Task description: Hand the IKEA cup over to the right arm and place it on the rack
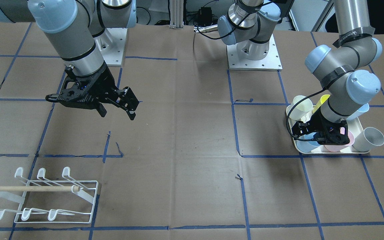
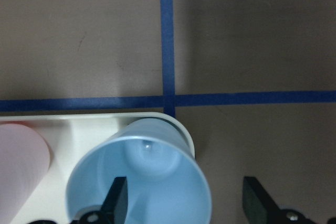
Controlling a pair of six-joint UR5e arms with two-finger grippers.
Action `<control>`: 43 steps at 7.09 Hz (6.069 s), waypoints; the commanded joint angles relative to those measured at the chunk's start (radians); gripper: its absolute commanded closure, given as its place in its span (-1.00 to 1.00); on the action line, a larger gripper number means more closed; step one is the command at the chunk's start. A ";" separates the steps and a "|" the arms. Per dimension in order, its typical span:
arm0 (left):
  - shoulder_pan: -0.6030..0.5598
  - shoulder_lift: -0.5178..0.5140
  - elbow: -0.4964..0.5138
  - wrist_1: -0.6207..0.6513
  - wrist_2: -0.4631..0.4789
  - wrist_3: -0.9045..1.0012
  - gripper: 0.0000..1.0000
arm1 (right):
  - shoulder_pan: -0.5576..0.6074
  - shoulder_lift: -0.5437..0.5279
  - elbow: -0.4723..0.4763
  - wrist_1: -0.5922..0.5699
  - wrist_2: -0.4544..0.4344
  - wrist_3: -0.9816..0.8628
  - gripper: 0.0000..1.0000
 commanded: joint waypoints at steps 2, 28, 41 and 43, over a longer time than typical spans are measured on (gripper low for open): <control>0.003 0.031 0.004 -0.001 -0.002 0.000 1.00 | -0.008 -0.002 0.060 -0.101 0.133 0.213 -0.99; -0.316 -0.066 -0.160 1.340 -1.067 -0.237 0.93 | -0.101 0.038 0.396 -1.096 0.520 0.692 -0.99; -0.393 -0.066 -0.162 1.340 -1.041 -0.261 0.92 | 0.037 0.225 0.175 -1.181 0.461 0.993 -0.89; -0.393 -0.061 -0.162 1.340 -1.042 -0.261 0.91 | 0.057 0.277 0.126 -1.181 0.461 0.994 -0.89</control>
